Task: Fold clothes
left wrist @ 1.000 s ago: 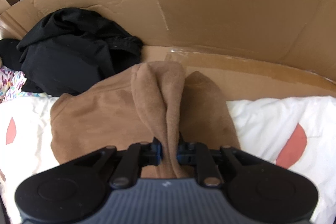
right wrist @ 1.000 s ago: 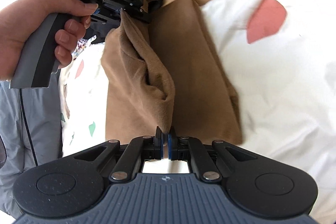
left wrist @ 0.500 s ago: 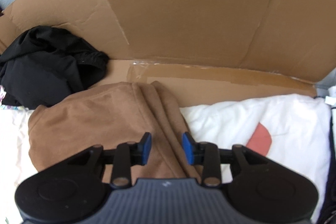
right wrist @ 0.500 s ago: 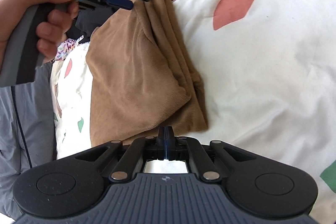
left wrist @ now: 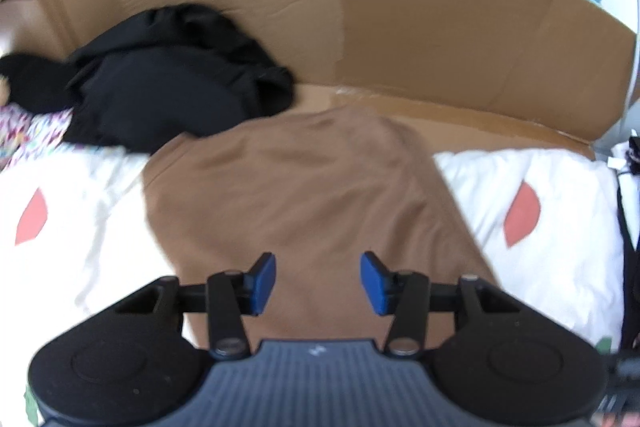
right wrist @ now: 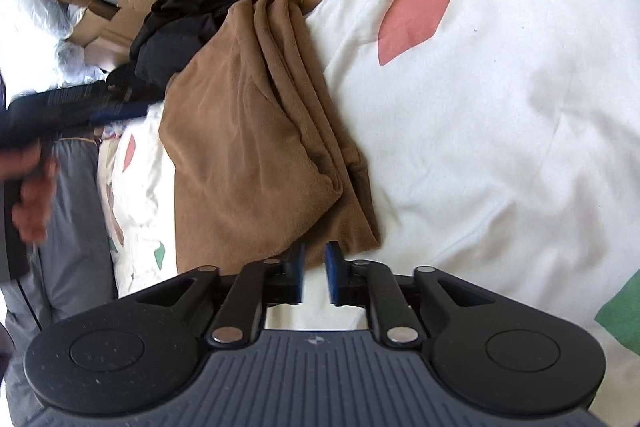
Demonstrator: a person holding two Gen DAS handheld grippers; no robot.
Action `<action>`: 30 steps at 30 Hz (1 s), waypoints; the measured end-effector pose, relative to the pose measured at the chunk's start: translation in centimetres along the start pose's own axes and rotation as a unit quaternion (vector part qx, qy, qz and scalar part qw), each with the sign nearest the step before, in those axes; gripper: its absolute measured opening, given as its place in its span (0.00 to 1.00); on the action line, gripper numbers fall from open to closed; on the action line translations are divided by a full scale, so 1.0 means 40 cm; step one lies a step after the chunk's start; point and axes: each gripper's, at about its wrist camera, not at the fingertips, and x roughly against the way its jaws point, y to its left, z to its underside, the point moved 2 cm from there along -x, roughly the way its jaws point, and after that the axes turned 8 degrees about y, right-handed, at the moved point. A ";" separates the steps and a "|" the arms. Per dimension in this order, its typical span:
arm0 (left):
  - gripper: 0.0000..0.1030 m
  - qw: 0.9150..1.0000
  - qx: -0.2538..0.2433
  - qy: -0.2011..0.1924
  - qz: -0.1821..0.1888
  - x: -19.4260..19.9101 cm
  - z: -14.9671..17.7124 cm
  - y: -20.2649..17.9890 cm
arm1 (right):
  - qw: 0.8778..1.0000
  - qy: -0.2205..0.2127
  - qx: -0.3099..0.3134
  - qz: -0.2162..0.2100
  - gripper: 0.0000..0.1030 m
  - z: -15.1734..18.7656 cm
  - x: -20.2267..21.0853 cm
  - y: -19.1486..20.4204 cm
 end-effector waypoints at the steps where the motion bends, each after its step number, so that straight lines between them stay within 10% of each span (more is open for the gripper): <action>1: 0.49 1.000 0.004 -0.001 0.004 0.008 0.021 0.020 | 1.000 -0.005 -0.005 -0.002 0.36 -0.001 0.002 -0.001; 16: 0.55 0.988 0.105 -0.012 0.114 -0.015 0.331 0.178 | 0.998 -0.032 -0.056 -0.025 0.38 -0.018 -0.026 -0.019; 30: 0.56 0.986 0.094 -0.016 0.134 -0.102 0.482 0.183 | 0.994 -0.054 -0.084 -0.042 0.38 -0.024 -0.045 -0.037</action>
